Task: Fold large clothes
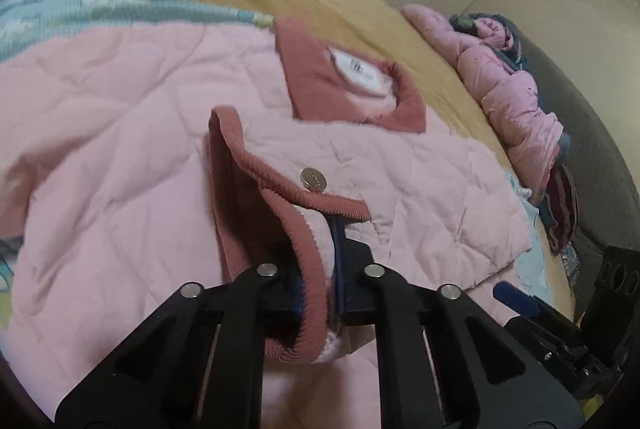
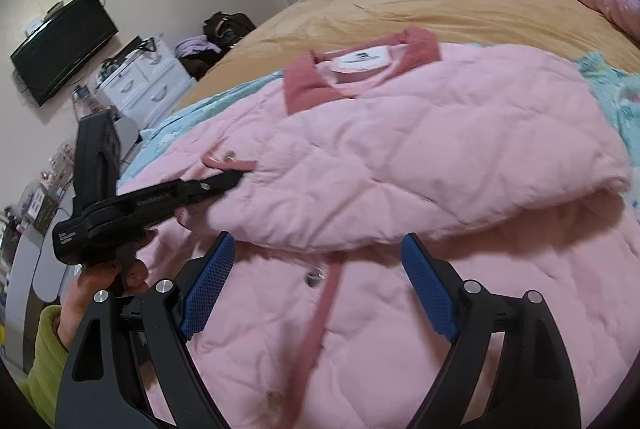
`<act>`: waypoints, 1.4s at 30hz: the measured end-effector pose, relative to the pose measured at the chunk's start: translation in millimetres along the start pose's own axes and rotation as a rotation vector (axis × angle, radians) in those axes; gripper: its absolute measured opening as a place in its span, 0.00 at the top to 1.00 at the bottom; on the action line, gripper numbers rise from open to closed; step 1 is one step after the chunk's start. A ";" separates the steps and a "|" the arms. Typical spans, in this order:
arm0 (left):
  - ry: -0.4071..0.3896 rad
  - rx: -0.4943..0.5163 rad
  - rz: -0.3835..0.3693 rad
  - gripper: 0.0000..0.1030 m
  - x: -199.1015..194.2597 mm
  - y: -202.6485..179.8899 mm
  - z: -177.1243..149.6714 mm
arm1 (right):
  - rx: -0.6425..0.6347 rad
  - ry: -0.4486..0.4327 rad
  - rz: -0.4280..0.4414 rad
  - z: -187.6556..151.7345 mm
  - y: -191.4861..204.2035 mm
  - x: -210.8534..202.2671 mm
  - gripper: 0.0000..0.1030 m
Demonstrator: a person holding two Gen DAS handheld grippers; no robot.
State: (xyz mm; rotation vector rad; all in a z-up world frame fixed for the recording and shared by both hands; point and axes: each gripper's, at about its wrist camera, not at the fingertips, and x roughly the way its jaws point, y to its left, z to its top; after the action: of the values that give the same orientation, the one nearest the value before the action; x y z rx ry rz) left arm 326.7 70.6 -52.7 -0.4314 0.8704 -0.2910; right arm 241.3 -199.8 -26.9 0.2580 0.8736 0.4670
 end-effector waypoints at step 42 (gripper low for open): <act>-0.012 -0.018 0.147 0.95 -10.0 47.0 13.4 | 0.111 0.062 -0.353 61.0 -132.3 37.0 0.22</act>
State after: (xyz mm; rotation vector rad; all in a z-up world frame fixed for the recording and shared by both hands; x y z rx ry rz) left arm 334.4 119.2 -60.8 -0.3836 0.8888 -0.1450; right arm 347.3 -298.4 -67.2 0.1855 0.9841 0.0986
